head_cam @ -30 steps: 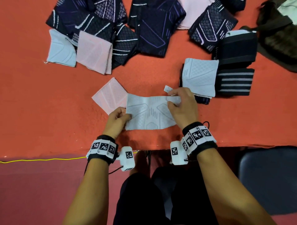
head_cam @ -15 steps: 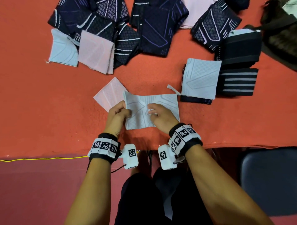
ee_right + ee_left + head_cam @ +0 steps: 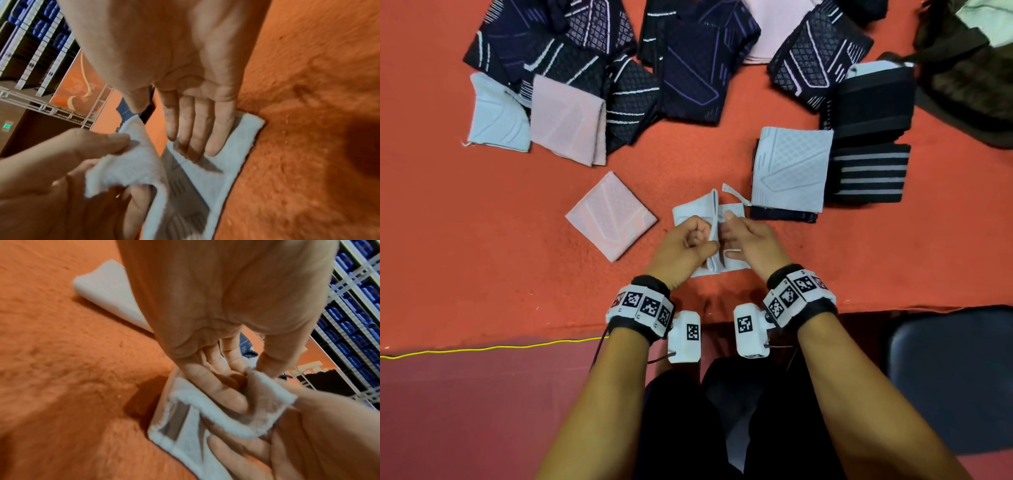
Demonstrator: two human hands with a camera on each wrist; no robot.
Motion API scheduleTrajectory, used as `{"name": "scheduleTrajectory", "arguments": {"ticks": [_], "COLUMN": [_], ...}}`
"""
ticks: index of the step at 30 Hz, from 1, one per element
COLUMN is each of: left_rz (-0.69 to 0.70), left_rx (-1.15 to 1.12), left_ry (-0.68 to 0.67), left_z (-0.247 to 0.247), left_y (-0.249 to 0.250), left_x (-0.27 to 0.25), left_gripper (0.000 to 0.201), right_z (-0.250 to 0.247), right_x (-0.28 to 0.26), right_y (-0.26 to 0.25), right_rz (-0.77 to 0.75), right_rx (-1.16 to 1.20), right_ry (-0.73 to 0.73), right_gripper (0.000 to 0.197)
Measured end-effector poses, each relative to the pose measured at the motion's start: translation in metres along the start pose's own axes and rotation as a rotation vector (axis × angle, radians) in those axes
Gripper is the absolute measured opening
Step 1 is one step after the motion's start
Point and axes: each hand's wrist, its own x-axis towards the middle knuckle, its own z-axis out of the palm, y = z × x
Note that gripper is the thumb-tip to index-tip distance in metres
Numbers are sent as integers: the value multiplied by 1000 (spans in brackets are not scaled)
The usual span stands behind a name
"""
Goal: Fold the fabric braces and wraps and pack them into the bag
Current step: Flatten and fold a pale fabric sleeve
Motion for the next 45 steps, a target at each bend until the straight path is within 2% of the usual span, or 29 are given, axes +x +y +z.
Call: {"name": "scheduleTrajectory", "arguments": {"ticks": [2,4,6,10,15,17,20,22,26,29,33,40,45], "left_rz": [16,3,-12,-163,-142,-119,-110,-105,-6,53,14,0,-71], "left_rx": [15,49,76,-49,-121,-119,-114,-95,83,144,157,273,286], "left_ry": [-38,-58,-67,-96,67,160,305,353,280,257,251,321,384], "left_z": [9,19,28,37,20,8,-6,-12,-15,-14,-16,-14,-12], "left_y": [0,-1,-1,-4,-3,-7,-21,-28,-27,-24,-21,-21,-20], "left_x": [3,5,7,9,7,9,14,16,14,13,14,18,23], "left_gripper": [19,16,15,14,13,14,13,22,47,52,56,58,45], "right_z": [-9,-14,-18,-26,-34,-37,-38,-33,-16,-12,-16,-22,-19], "right_x": [0,0,2,4,8,6,4,4,8,10,9,11,8], "right_y": [1,2,5,14,19,18,19,19,17,18,17,15,15], "right_rz": [-20,-29,-42,-102,-86,-106,-138,-142,-122,-85,-43,8,12], "right_rx": [-13,-40,-79,-248,-310,-333,-337,-332,-339,-370,-412,-578,-607], "right_ry": [-19,3,40,76,142,177,169,148,152,191,226,292,321], "right_gripper": [47,51,41,23,14,19,20,19,24,26,24,36,27]}}
